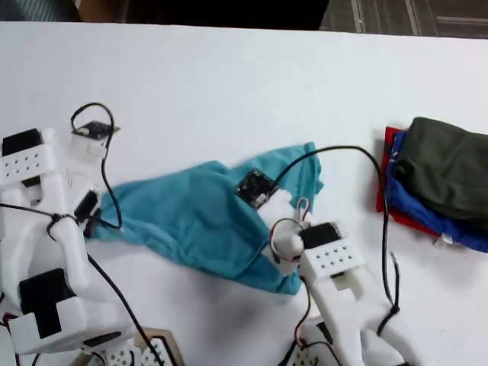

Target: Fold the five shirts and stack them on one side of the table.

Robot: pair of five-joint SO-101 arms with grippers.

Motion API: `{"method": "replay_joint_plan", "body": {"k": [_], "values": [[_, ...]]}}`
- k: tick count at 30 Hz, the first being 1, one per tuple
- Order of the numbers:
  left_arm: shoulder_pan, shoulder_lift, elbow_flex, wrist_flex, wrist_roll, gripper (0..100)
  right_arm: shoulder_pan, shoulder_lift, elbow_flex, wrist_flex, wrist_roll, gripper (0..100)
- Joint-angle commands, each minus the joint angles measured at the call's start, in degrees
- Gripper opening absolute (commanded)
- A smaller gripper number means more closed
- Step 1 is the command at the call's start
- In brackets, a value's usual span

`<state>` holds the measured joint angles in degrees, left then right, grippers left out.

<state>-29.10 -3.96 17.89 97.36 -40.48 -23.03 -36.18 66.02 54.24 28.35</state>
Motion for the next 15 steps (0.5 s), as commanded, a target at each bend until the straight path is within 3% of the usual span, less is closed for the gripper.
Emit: {"method": "replay_joint_plan", "body": {"k": [1, 10, 15], "values": [[0.44, -0.35, -0.13, 0.09, -0.09, 3, 0.22, 6.11, -0.26, -4.09, -0.35, 24.8], [0.44, -0.35, -0.13, 0.09, -0.09, 3, 0.13, 14.29, -3.78, -6.73, -0.53, 24.6], [0.44, -0.35, -0.13, -0.09, -0.09, 3, -0.13, 14.29, -5.54, -5.85, -5.1, 12.8]]}}
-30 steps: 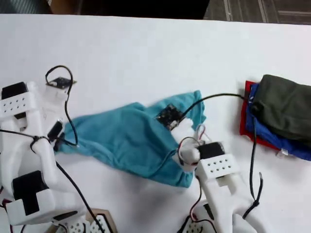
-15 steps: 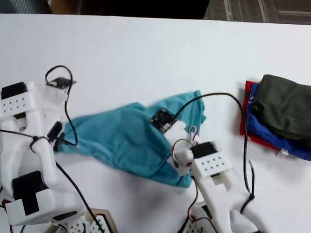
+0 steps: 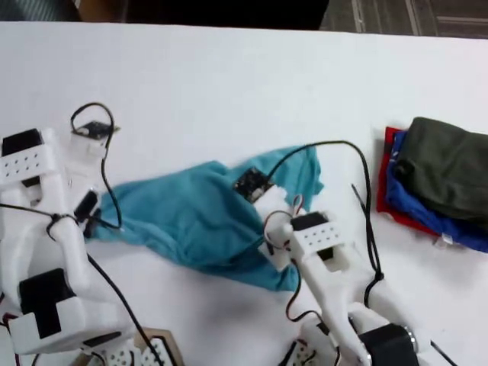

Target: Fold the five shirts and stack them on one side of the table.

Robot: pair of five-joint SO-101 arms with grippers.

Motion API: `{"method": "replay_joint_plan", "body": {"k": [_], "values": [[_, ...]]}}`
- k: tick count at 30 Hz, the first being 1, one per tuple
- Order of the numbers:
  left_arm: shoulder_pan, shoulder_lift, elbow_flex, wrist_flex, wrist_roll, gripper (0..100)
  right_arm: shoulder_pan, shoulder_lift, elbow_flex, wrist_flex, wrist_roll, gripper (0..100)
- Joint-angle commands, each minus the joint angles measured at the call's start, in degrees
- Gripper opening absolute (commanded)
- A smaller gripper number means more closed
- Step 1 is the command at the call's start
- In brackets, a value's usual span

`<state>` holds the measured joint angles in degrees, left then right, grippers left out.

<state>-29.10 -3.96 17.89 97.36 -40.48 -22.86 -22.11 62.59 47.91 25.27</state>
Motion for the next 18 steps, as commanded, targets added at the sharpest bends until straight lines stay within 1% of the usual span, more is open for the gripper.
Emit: {"method": "replay_joint_plan", "body": {"k": [1, 5, 11, 16, 18], "values": [[0.44, -0.35, -0.13, -0.09, -0.09, 3, -0.48, 0.22, -2.64, 1.27, -2.37, 11.1], [0.44, -0.35, -0.13, -0.09, -0.09, 3, -1.63, 0.22, -4.22, 4.53, -2.55, 10.6], [0.44, -0.35, -0.13, -0.18, -0.09, 3, -1.45, 0.22, -7.65, 7.87, -2.55, 10.7], [0.44, -0.35, -0.13, -0.18, -0.09, 3, -1.71, 0.22, -10.29, 10.59, -2.64, 17.7], [0.44, -0.35, -0.13, -0.26, -0.09, 3, -1.71, 0.22, -10.29, 10.59, -2.64, 18.0]]}}
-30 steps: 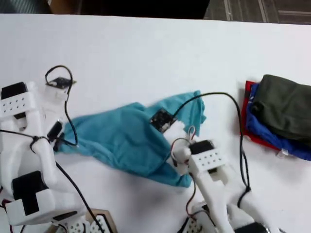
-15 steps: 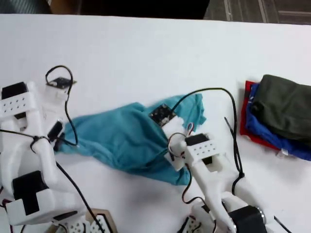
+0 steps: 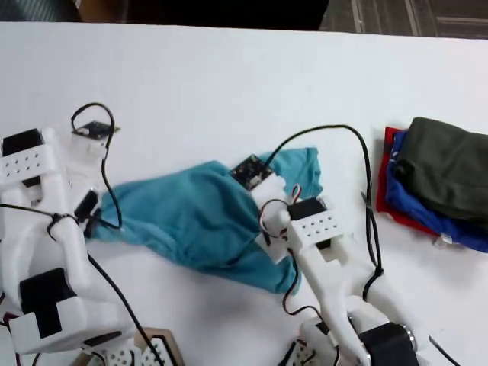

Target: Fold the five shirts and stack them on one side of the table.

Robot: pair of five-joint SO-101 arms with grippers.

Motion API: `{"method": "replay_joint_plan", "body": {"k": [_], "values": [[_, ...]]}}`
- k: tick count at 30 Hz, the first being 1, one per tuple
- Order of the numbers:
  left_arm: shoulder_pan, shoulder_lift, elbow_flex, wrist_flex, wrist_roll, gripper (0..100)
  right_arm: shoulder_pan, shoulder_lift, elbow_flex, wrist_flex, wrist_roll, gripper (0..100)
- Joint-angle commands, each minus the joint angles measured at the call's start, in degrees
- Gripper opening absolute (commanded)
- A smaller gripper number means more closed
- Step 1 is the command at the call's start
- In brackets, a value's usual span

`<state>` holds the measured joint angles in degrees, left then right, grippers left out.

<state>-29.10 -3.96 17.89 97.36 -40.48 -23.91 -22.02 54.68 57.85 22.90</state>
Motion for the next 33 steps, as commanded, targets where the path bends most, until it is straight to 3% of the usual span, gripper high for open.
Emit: {"method": "replay_joint_plan", "body": {"k": [1, 13, 19, 30, 33], "values": [[0.44, -0.35, -0.13, -0.26, -0.09, 3, -0.66, 0.13, -2.29, 0.66, -0.26, 18.0], [0.44, -0.35, -0.13, -0.44, -0.09, 3, -0.57, 0.75, -1.93, -1.19, -0.26, 17.3], [0.53, -0.35, -0.13, -0.44, -0.09, 3, -0.66, 0.66, -1.49, -2.15, -0.26, 1.9], [0.53, -0.18, -0.92, -0.44, -0.18, 3, -0.4, 0.66, -0.18, -2.15, -0.26, 4.8], [0.44, -0.09, -2.68, -0.09, -0.18, 3, -0.31, 0.66, 0.53, -2.07, -0.26, 12.2]]}}
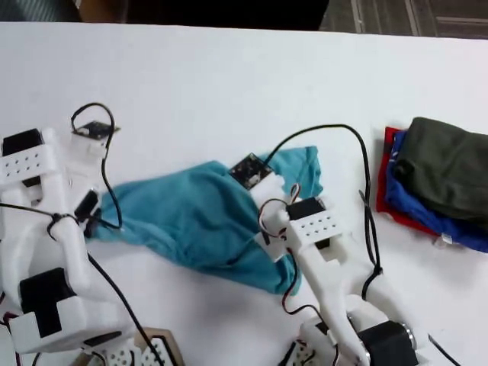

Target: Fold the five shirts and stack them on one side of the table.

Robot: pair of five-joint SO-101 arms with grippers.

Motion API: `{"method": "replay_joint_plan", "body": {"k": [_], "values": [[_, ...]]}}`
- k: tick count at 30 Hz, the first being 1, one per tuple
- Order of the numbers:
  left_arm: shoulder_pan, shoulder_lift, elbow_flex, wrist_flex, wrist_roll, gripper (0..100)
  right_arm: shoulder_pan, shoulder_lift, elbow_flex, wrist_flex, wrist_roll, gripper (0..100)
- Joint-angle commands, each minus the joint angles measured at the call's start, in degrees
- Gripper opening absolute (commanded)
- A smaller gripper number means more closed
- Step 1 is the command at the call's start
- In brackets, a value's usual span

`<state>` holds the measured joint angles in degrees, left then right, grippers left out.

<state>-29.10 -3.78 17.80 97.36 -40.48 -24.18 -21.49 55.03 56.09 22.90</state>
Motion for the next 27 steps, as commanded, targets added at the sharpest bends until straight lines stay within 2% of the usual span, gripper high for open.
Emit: {"method": "replay_joint_plan", "body": {"k": [1, 3, 12, 14, 16, 25, 27], "values": [[0.44, -0.26, -3.21, 0.0, -0.09, 3, -0.31, 0.13, 0.7, -0.4, -0.26, 14.8], [0.44, -0.26, -3.82, 0.0, -0.09, 3, -0.4, 0.13, 1.58, -0.66, -0.26, 16.4], [0.53, -0.26, -4.0, 0.0, -0.09, 3, -0.22, -0.31, 1.85, -0.84, -0.26, 6.7], [0.53, -0.26, -4.0, 0.0, -0.09, 3, 0.04, -0.4, 1.14, -0.84, -0.26, 1.9], [0.53, -0.26, -4.0, 0.0, -0.09, 3, 0.13, -0.48, -0.7, 0.04, -0.26, 2.6], [0.79, -0.09, -3.47, 0.35, -0.09, 3, 2.77, -0.22, -26.9, 17.19, 0.62, 2.1], [0.79, -0.44, -4.35, 2.02, -0.18, 3, 4.79, 0.13, -34.99, 20.35, 3.6, 2.0]]}}
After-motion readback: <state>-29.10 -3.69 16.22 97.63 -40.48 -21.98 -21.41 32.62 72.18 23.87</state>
